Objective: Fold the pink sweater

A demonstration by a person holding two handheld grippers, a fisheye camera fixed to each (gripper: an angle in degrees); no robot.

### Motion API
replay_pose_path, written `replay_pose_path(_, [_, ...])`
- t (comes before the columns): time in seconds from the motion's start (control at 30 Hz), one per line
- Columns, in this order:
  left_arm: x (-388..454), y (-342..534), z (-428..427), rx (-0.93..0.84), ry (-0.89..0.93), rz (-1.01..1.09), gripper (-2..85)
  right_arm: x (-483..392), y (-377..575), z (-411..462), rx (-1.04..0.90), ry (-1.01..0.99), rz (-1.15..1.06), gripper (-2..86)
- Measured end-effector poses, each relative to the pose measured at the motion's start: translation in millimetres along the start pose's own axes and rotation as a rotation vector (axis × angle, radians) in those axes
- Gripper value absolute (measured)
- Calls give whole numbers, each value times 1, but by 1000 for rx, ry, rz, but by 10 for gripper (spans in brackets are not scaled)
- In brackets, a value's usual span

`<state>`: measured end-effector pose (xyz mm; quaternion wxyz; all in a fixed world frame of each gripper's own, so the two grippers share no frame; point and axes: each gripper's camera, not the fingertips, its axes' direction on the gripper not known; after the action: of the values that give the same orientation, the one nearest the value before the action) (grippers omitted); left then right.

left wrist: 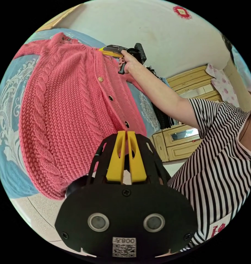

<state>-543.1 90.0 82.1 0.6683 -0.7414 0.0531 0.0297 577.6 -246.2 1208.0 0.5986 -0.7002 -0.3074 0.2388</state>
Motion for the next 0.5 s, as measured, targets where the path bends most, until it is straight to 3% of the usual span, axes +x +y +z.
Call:
replay_pose_path(0.37, [-10, -3, -18, 1, -13, -25, 9, 8, 10, 26, 43, -3, -43, 12])
replay_pose_path(0.5, [-24, -5, -14, -45, 0, -103, 10, 17, 11, 67, -80, 128, -41, 20])
